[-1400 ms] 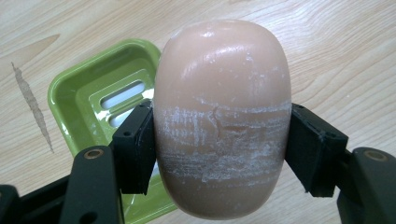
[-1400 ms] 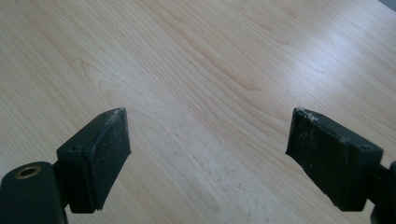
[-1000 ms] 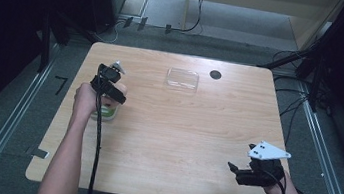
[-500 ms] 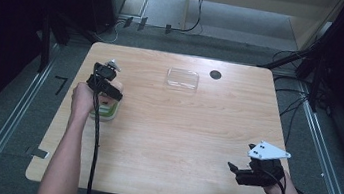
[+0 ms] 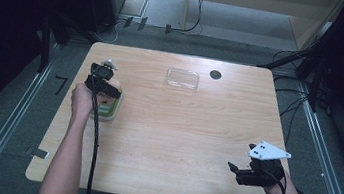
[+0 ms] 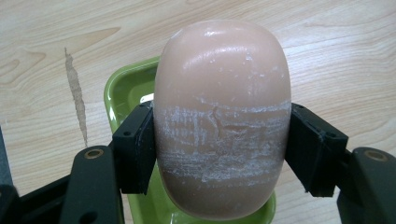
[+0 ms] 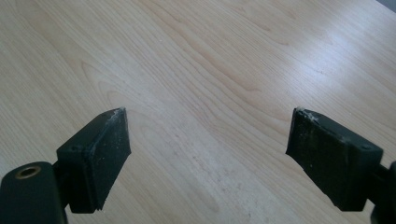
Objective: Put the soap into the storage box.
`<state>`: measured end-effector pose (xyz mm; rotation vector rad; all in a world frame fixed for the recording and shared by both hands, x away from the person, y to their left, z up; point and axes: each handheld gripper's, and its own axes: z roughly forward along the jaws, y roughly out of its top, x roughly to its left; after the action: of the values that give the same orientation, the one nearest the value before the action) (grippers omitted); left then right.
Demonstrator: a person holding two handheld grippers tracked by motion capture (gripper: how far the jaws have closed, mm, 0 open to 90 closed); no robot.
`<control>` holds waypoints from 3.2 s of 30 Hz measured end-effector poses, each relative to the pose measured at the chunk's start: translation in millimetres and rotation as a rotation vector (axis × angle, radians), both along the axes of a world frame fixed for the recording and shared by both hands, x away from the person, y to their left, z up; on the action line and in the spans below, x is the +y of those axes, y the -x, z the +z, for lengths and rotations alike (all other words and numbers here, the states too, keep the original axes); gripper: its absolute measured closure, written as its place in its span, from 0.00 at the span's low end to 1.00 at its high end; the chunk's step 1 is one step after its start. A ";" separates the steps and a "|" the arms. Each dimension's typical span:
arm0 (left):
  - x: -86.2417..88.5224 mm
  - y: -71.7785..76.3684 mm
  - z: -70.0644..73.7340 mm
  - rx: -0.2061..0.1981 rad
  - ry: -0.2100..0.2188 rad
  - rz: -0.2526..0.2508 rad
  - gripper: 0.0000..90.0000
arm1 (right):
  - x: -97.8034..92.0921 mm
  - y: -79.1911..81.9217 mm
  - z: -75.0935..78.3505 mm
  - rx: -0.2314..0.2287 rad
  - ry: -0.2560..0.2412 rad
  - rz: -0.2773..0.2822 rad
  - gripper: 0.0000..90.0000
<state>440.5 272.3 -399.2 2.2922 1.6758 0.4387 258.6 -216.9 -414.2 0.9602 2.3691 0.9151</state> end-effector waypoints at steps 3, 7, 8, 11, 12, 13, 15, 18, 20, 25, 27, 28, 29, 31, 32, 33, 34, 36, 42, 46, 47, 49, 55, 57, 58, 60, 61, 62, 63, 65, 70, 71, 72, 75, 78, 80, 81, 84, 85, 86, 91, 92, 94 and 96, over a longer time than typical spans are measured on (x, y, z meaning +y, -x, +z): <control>3.0 0.2 -2.7 0.004 0.004 0.016 0.38 | -0.1 0.3 0.1 0.001 -0.001 -0.003 0.15; 7.1 0.5 -6.9 0.000 0.003 0.037 0.38 | -0.2 0.4 0.2 0.000 -0.001 -0.003 0.15; 7.7 0.4 -7.9 0.007 0.007 0.042 0.38 | -0.1 0.4 0.2 0.001 -0.001 -0.003 0.15; 9.7 0.6 -12.1 0.008 0.009 0.059 0.38 | 0.0 0.4 0.2 0.001 -0.001 -0.003 0.15; 10.2 0.6 -12.8 0.010 0.010 0.063 0.38 | 0.1 0.5 0.2 0.001 -0.001 -0.003 0.15; 10.9 0.6 -13.8 0.008 0.014 0.068 0.38 | 0.1 0.5 0.2 0.001 -0.001 -0.002 0.15; 11.7 0.7 -15.2 0.009 0.015 0.080 0.38 | 0.0 0.5 0.2 0.001 -0.003 -0.003 0.15; 11.8 0.6 -18.8 0.018 0.016 0.083 0.38 | 0.0 0.4 0.2 0.000 0.000 -0.002 0.15; 11.7 0.5 -19.9 0.018 0.016 0.086 0.38 | 0.1 0.5 0.2 0.001 -0.002 -0.002 0.15; 12.6 -0.7 -26.0 0.030 0.015 0.104 0.38 | 0.0 0.5 0.3 0.001 -0.002 -0.003 0.15; 13.6 -1.0 -27.3 0.031 0.013 0.115 0.38 | 0.0 0.6 0.2 0.001 -0.003 -0.003 0.15; 13.9 -1.2 -28.3 0.033 0.014 0.118 0.38 | -0.1 0.5 0.2 0.000 -0.003 -0.003 0.15; 14.0 -1.3 -29.1 0.033 0.014 0.122 0.38 | -0.1 0.5 0.2 0.000 -0.003 -0.003 0.15; 14.1 -1.9 -31.9 0.040 0.010 0.123 0.38 | -0.2 0.4 0.2 0.000 -0.002 -0.002 0.15; 14.2 -2.1 -33.0 0.042 0.009 0.125 0.38 | -0.1 0.4 0.1 0.000 -0.001 -0.002 0.15; 14.5 -2.4 -33.8 0.044 0.010 0.127 0.38 | -0.1 0.4 0.2 0.000 -0.001 -0.002 0.15; 14.6 -2.5 -34.5 0.045 0.008 0.132 0.38 | 0.0 0.5 0.2 0.000 -0.002 -0.002 0.15; 15.0 -2.8 -36.0 0.045 0.008 0.136 0.38 | -0.1 0.4 0.2 0.000 -0.002 -0.002 0.15; 16.6 -3.2 -36.9 0.046 0.021 0.151 0.37 | -0.4 0.4 0.0 -0.001 -0.002 0.000 0.15; 16.5 -3.2 -36.5 0.046 0.020 0.155 0.37 | -0.5 0.5 0.0 -0.001 -0.001 -0.001 0.15; 16.4 -3.1 -36.0 0.044 0.019 0.157 0.37 | -0.5 0.4 0.0 -0.001 -0.001 -0.001 0.15; 16.1 -3.0 -35.5 0.044 0.016 0.155 0.36 | -0.5 0.4 0.0 -0.001 -0.001 -0.001 0.15; 17.4 -2.8 -31.6 0.043 0.024 0.156 0.34 | -0.2 0.3 -0.1 0.003 -0.002 -0.004 0.15; 17.7 -2.8 -29.8 0.045 0.025 0.158 0.32 | -0.3 -0.4 -0.3 0.000 0.000 0.000 0.15; 18.0 -2.5 -26.3 0.042 0.025 0.161 0.30 | -0.4 -0.7 -0.5 -0.001 0.000 0.002 0.15; 19.2 -1.6 -22.2 0.046 0.015 0.161 0.28 | -0.8 -0.9 -0.5 -0.001 -0.002 0.004 0.15; 19.2 -1.6 -22.2 0.046 0.015 0.161 0.26 | -0.8 -0.9 -0.5 -0.001 -0.002 0.004 0.15; 19.8 -1.0 -20.8 0.046 0.007 0.160 0.26 | -1.1 -0.6 -0.3 0.000 -0.002 -0.001 0.15; 19.9 -0.6 -20.0 0.050 0.002 0.160 0.25 | -1.1 -0.8 -0.3 -0.002 -0.002 0.001 0.15; 19.8 0.4 -18.0 0.057 0.001 0.158 0.22 | -1.0 -1.2 -0.5 -0.003 -0.002 0.004 0.15; 16.9 2.9 -14.4 0.084 -0.021 0.135 0.17 | -0.2 -1.1 -0.5 0.006 0.000 0.000 0.15; 16.2 3.7 -13.9 0.092 -0.018 0.130 0.17 | -0.3 -1.2 -0.4 0.006 -0.001 0.003 0.15; 15.6 4.1 -14.1 0.098 -0.017 0.127 0.16 | -0.5 -1.5 -0.3 0.002 -0.003 0.003 0.15; 13.2 6.6 -12.7 0.119 -0.031 0.107 0.15 | 0.2 -0.3 -0.2 0.000 0.002 0.007 0.15; 10.2 10.1 -9.8 0.134 -0.041 0.092 0.12 | -1.0 0.3 0.3 -0.004 -0.004 0.002 0.15; 8.4 12.8 -7.5 0.146 -0.044 0.074 0.10 | -0.3 1.6 0.4 -0.005 -0.001 0.002 0.15; 7.6 14.6 -6.1 0.149 -0.045 0.070 0.10 | -0.2 1.8 0.6 -0.007 0.001 0.004 0.15; 5.1 20.5 -4.0 0.160 -0.060 0.051 0.07 | 0.0 1.7 0.7 -0.006 0.000 0.001 0.15; 4.2 22.5 -3.3 0.168 -0.060 0.046 0.06 | 0.3 1.7 0.7 -0.006 0.001 0.001 0.15; 3.8 24.7 -2.9 0.170 -0.062 0.041 0.05 | 0.4 1.9 0.8 -0.004 0.003 0.000 0.15; 1.5 35.3 -0.3 0.197 -0.072 0.009 0.03 | 0.9 1.4 0.8 -0.004 0.003 0.003 0.15; 1.0 36.3 -0.1 0.198 -0.070 0.002 0.03 | 1.0 1.2 0.8 -0.005 0.002 0.006 0.15; -0.5 38.7 1.4 0.200 -0.073 -0.007 0.02 | 1.2 1.0 0.8 -0.004 0.001 0.005 0.15; -2.3 40.7 2.8 0.207 -0.073 -0.019 0.02 | 1.3 1.0 0.7 -0.004 0.002 0.005 0.15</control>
<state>399.9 270.0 -396.4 2.4780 1.7569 0.2710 257.6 -215.6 -413.5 0.9511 2.3702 0.9159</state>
